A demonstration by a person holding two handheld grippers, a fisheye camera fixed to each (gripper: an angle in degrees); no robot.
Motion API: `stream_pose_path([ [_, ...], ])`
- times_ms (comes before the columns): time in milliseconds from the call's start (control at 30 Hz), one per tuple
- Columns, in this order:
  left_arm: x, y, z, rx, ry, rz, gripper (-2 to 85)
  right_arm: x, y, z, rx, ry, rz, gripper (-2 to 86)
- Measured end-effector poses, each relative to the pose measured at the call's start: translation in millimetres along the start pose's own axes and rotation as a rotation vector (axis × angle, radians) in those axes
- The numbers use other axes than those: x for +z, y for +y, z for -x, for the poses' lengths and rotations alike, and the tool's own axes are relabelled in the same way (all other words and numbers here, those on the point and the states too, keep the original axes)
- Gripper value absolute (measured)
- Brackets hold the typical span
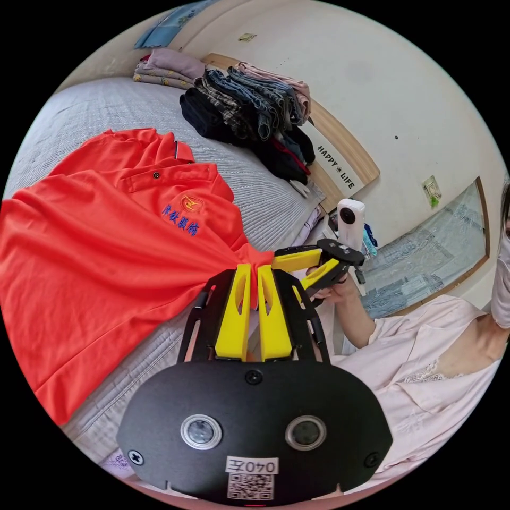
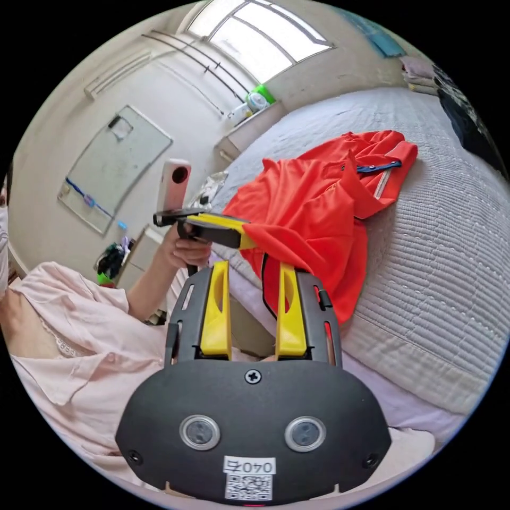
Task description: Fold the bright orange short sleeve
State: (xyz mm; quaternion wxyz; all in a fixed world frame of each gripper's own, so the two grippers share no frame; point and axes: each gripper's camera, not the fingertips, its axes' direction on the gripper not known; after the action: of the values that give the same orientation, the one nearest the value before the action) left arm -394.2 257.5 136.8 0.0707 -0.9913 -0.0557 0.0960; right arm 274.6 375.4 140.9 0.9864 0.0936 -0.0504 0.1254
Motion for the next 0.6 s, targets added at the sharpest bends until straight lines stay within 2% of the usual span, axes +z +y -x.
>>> stream_pose_path([
  [200, 5, 3, -13, -0.021, 0.001, 0.024, 2.7, 9, 3, 4, 0.01, -0.113, -0.036, 11.7],
  [267, 1, 6, -23, -0.027, -0.084, 0.084, 6.4, 17, 11, 37, -0.161, -0.257, 0.141, 10.1],
  [333, -9, 15, -43, 0.061, -0.214, 0.123, 7.9, 15, 24, 61, -0.251, -0.25, 0.271, 8.9],
  [400, -19, 30, -68, 0.163, -0.379, 0.157, 6.8, 3, 35, 76, -0.271, -0.159, 0.281, 8.6],
  [500, -19, 47, -93, 0.24, -0.482, 0.12, 4.3, -17, 42, 80, -0.188, 0.124, 0.234, 9.8],
  [567, -5, 54, -105, 0.276, -0.512, 0.119, 3.7, -15, 43, 82, -0.152, 0.395, 0.261, 11.3],
  [600, 10, 57, -111, 0.29, -0.538, 0.136, 3.6, -11, 42, 83, -0.152, 0.442, 0.283, 11.5],
])
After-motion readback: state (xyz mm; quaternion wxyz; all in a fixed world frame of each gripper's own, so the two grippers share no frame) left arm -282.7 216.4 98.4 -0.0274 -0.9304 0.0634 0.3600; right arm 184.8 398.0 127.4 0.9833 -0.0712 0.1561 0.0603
